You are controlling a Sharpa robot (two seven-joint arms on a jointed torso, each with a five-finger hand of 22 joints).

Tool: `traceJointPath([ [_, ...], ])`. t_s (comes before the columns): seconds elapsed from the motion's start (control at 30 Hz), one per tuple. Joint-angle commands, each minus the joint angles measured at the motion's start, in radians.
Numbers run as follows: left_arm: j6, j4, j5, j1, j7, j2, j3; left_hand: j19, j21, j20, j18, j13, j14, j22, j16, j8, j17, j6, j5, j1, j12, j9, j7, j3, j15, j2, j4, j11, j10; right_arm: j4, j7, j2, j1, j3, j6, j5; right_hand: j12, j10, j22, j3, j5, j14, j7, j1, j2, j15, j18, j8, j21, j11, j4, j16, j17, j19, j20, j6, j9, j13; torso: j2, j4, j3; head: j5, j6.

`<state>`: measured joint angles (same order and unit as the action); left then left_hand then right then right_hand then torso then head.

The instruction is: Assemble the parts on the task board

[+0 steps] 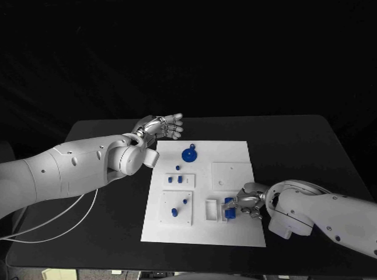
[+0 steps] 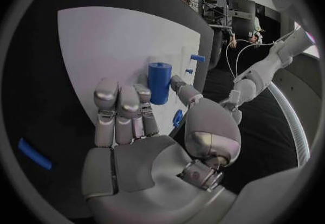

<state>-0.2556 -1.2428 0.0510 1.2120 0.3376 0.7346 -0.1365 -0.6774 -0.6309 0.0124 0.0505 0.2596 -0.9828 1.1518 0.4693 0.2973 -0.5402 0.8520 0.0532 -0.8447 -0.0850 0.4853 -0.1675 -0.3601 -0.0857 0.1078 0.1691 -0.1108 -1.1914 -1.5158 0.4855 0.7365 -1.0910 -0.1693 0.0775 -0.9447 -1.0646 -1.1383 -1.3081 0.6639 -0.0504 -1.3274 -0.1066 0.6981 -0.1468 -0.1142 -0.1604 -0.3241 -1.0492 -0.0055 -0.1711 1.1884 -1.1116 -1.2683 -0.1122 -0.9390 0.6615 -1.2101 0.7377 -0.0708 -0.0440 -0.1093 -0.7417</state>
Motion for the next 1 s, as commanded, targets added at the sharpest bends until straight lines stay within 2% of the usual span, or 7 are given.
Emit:
traceJointPath([
  [0.03,0.015,-0.002,-0.006,0.001,0.006,-0.001,0.001,-0.003,0.006,-0.003,0.017,-0.002,0.004,0.001,-0.004,0.001,-0.002,-0.007,-0.002,0.002,0.006,-0.002,0.001,0.002,-0.005,-0.011,0.003,-0.001,0.004,0.003,0.015,-0.002,0.011,-0.009,-0.015,0.028,0.001,0.006,-0.014,0.006,-0.004,0.007,0.002,0.009,-0.004,-0.002,-0.101,0.014,-0.006,-0.002,-0.001,-0.005,0.001,0.003,0.005,-0.009,-0.089,0.001,0.0,-0.0002,0.0005,-0.002,0.001],
  [0.27,0.015,-0.004,-0.006,0.001,0.006,-0.001,0.001,-0.003,0.007,-0.003,0.018,-0.002,0.003,0.001,-0.004,0.001,-0.003,-0.007,-0.002,0.001,0.006,-0.002,0.001,0.002,-0.005,-0.012,0.004,-0.001,0.004,-0.001,0.014,0.001,0.011,-0.009,-0.004,0.028,0.001,0.003,-0.014,0.015,-0.007,0.006,0.004,0.016,-0.001,-0.003,-0.101,0.015,-0.008,-0.004,-0.015,-0.005,0.003,0.002,0.008,-0.019,-0.092,0.002,0.0,-0.0006,0.0006,-0.003,0.001],
  [0.53,0.014,-0.004,-0.006,0.001,0.006,0.002,0.001,-0.003,0.007,-0.003,0.018,-0.002,0.003,0.001,-0.006,0.001,-0.004,-0.007,-0.002,-0.002,0.006,-0.002,0.001,0.002,-0.005,-0.014,0.007,-0.001,0.003,-0.034,0.016,0.031,0.009,-0.008,0.008,0.016,0.001,-0.001,-0.014,0.02,-0.009,0.005,0.007,0.02,0.006,-0.005,-0.101,0.013,-0.009,-0.007,-0.025,-0.004,0.004,0.001,0.011,-0.031,-0.093,0.003,0.0,-0.0016,0.0002,-0.004,0.001],
  [0.73,0.013,-0.004,-0.006,0.001,0.005,0.005,0.001,-0.004,0.008,-0.003,0.018,-0.002,0.002,0.002,-0.006,0.001,-0.005,-0.007,-0.002,-0.003,0.006,-0.002,0.001,0.002,-0.005,-0.015,0.008,0.0,0.003,-0.068,0.017,0.045,-0.017,-0.008,0.012,0.016,0.0,-0.003,-0.014,0.02,-0.009,0.004,0.008,0.018,0.008,-0.006,-0.101,0.011,-0.01,-0.008,-0.028,-0.004,0.004,0.001,0.012,-0.038,-0.093,0.003,0.0,-0.0024,-0.0009,-0.009,0.001],
  [1.0,0.016,-0.005,-0.006,0.001,0.007,0.005,0.001,-0.004,0.008,-0.004,0.017,-0.002,0.002,0.002,-0.007,0.002,-0.006,-0.006,-0.001,-0.003,0.005,-0.002,0.001,0.003,-0.005,-0.017,0.009,0.0,0.003,-0.085,0.016,0.035,-0.021,-0.008,0.013,0.017,0.001,-0.006,-0.015,0.02,-0.009,0.004,0.01,0.015,0.007,-0.008,-0.101,0.01,-0.011,-0.01,-0.031,-0.004,0.005,0.0,0.014,-0.046,-0.094,0.004,0.001,0.0003,-0.0013,-0.008,0.002],
])
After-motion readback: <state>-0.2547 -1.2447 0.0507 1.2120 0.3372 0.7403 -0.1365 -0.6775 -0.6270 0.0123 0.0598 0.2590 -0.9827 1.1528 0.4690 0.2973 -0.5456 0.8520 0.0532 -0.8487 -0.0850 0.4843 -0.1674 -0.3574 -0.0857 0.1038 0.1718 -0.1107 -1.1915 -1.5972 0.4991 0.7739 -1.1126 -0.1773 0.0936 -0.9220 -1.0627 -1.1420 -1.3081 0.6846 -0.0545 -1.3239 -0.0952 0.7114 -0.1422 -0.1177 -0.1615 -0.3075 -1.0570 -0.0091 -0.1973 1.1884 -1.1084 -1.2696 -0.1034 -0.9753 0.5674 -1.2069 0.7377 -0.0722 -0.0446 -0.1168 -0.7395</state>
